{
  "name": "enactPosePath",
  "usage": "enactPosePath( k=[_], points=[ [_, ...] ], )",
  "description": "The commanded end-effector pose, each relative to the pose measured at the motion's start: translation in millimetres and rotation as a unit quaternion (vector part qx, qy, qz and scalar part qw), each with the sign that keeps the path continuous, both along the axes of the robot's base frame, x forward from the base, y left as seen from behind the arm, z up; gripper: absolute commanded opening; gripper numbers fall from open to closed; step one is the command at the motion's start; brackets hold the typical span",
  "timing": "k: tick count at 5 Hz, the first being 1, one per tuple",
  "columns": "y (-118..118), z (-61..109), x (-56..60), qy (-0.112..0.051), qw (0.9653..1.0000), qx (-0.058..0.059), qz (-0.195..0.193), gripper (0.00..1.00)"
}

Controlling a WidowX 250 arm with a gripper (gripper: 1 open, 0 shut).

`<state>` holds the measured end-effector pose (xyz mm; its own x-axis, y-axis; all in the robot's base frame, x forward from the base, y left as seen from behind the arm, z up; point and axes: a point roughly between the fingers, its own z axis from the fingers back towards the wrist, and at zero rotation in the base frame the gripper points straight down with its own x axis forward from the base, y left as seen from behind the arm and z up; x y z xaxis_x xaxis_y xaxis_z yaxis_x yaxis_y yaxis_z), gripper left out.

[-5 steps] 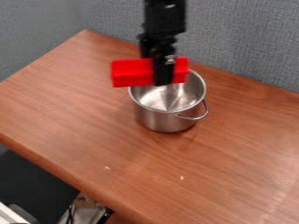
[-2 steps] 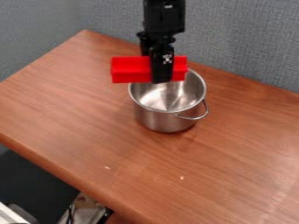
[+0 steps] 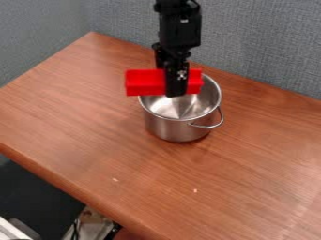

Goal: Put the red object in the metal pot

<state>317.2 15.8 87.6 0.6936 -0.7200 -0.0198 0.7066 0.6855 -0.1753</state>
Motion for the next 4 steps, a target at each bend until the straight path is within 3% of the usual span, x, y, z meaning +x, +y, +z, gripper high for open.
enactPosePath(
  k=[1, 2, 3, 4],
  points=[
    [6.4, 8.5, 0.6, -0.054, 0.9973, 0.0, -0.05, 0.0],
    [11.8, 2.4, -9.3, -0.075, 0.9935, 0.003, -0.085, 0.0],
    [-0.8, -9.8, -7.7, -0.087, 0.9856, 0.013, -0.144, 0.0],
    [-13.3, -22.0, -5.5, -0.096, 0.9738, 0.023, -0.205, 0.0]
  ],
)
